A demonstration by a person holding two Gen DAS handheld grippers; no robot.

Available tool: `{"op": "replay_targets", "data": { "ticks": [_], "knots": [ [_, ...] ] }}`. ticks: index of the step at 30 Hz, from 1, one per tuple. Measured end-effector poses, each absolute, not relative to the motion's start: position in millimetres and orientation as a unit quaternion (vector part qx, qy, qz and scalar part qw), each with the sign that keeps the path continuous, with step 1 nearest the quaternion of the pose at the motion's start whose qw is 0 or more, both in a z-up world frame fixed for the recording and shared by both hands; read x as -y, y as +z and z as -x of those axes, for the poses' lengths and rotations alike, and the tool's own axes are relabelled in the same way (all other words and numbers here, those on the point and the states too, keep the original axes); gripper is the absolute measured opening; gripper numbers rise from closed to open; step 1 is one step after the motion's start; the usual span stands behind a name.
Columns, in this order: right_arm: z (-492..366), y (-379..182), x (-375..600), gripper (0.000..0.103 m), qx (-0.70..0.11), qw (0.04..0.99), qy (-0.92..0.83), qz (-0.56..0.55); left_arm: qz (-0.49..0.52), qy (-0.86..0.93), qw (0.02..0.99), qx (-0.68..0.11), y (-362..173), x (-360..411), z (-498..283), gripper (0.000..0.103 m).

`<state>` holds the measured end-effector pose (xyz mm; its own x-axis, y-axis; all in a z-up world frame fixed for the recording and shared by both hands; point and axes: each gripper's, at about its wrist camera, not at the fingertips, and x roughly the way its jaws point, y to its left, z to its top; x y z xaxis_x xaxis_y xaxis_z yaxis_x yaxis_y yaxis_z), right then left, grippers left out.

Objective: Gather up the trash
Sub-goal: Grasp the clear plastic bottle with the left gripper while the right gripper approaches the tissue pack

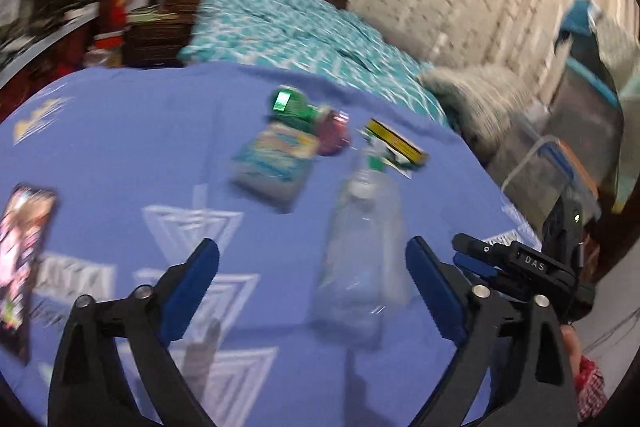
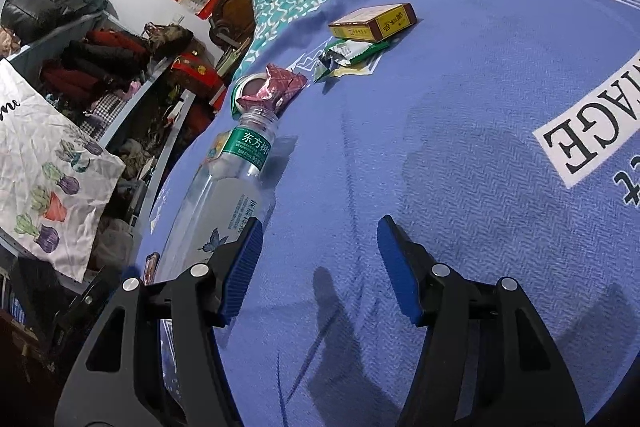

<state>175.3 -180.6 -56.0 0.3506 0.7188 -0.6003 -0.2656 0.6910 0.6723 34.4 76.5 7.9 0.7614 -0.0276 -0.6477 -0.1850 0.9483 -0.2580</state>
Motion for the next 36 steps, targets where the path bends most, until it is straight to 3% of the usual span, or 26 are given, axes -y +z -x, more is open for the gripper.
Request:
{"op": "replay_targets", "data": {
  "ticks": [7, 9, 11, 19, 26, 36],
  "knots": [
    [-182.9, -46.1, 180.8, 0.062, -0.47, 0.791, 0.317, -0.231, 0.075, 0.042, 0.909, -0.408, -27.1, -29.9, -101.2, 0.09],
    [-186.5, -40.9, 177.6, 0.062, -0.468, 0.792, 0.321, -0.225, 0.074, 0.034, 0.904, -0.42, -37.1, -29.5, -104.6, 0.061],
    [-188.5, -36.5, 169.3, 0.062, -0.467, 0.793, 0.328, -0.214, 0.086, 0.023, 0.908, -0.409, -36.0, -35.6, -92.2, 0.059],
    [-196.1, -22.6, 80.2, 0.063, -0.476, 0.784, 0.372, -0.143, 0.133, 0.088, 0.946, -0.282, -3.5, -88.6, 13.0, 0.059],
    [-204.8, -30.0, -37.3, 0.095, -0.501, 0.806, 0.31, -0.054, 0.24, 0.177, 0.916, -0.269, -18.6, -161.7, 49.7, 0.06],
    [-221.9, -43.4, -92.3, 0.099, -0.522, 0.821, 0.224, -0.058, 0.228, 0.163, 0.926, -0.251, -20.2, -163.8, 66.4, 0.06]
  ]
}}
